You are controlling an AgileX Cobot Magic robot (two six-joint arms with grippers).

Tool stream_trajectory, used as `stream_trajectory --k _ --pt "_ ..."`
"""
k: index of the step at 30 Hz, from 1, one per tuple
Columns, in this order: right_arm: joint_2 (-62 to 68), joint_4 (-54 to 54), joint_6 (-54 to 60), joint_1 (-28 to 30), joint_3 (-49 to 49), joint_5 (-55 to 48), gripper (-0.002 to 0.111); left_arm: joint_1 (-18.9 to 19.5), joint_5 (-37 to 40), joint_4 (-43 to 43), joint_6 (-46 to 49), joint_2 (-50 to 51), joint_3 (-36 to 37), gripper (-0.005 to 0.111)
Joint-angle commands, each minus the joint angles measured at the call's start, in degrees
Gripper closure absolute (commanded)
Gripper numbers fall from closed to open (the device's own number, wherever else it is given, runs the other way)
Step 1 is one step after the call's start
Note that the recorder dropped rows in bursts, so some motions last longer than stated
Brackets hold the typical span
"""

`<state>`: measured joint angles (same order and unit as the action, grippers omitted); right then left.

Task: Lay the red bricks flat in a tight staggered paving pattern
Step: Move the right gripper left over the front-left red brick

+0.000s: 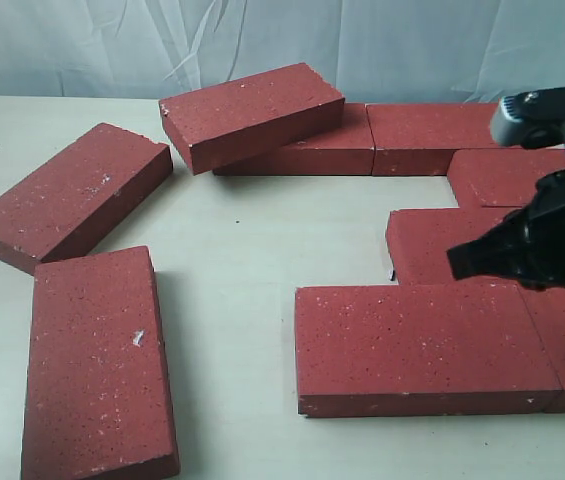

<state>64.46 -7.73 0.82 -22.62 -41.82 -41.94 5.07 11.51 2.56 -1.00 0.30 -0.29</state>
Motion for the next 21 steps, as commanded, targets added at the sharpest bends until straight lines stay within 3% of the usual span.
stream_trajectory --k 1,21 --pt "3.18 -0.27 0.78 -5.46 -0.31 3.31 0.109 0.07 -0.61 -0.33 -0.10 -0.30 0.29 0.107" --pt "13.69 -0.29 3.56 -26.04 -5.45 6.92 0.109 0.07 -0.61 -0.33 -0.10 -0.30 0.29 0.107"
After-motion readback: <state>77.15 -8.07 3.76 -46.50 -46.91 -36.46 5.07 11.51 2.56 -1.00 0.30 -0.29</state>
